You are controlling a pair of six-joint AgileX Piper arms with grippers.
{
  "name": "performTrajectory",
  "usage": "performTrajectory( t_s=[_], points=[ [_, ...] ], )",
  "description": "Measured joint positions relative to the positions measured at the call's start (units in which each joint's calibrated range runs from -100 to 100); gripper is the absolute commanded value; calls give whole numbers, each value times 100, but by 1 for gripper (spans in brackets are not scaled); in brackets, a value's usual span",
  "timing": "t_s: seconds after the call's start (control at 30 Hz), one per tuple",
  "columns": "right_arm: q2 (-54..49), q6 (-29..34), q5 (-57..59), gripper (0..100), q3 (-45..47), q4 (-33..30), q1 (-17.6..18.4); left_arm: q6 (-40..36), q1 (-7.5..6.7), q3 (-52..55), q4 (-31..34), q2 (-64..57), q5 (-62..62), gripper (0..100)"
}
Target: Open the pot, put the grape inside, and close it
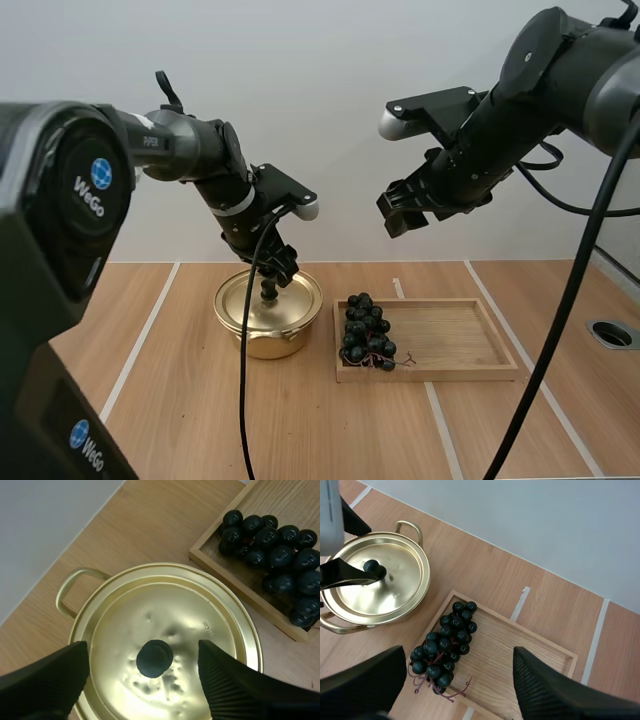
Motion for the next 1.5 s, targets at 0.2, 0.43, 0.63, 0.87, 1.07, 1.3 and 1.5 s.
performTrajectory(
  t_s=[0.2, 0.43, 0.63, 0.87, 1.07, 1.3, 1.5],
  points=[
    [0, 0, 0, 100, 0, 36, 0, -43, 0, -38, 0, 321, 132, 100],
    [0, 0, 0, 100, 0, 36, 0, -43, 0, -65, 0, 483, 132, 100],
    [0, 0, 0, 100, 0, 48, 0, -43, 0, -65, 11, 646, 132, 100],
    [0, 0, 0, 100, 0, 48, 0, -43, 0, -65, 20, 639, 187, 63],
    [0, 0, 17, 100, 0, 48, 0, -87, 0, -65, 49, 639, 161, 0],
    [46, 37, 74, 100, 0, 147, 0, -105, 0, -79, 60, 612, 162, 0],
    [413, 107, 331, 100, 0, 219, 0, -161, -6, -364, 80, 109, 222, 0]
  ],
)
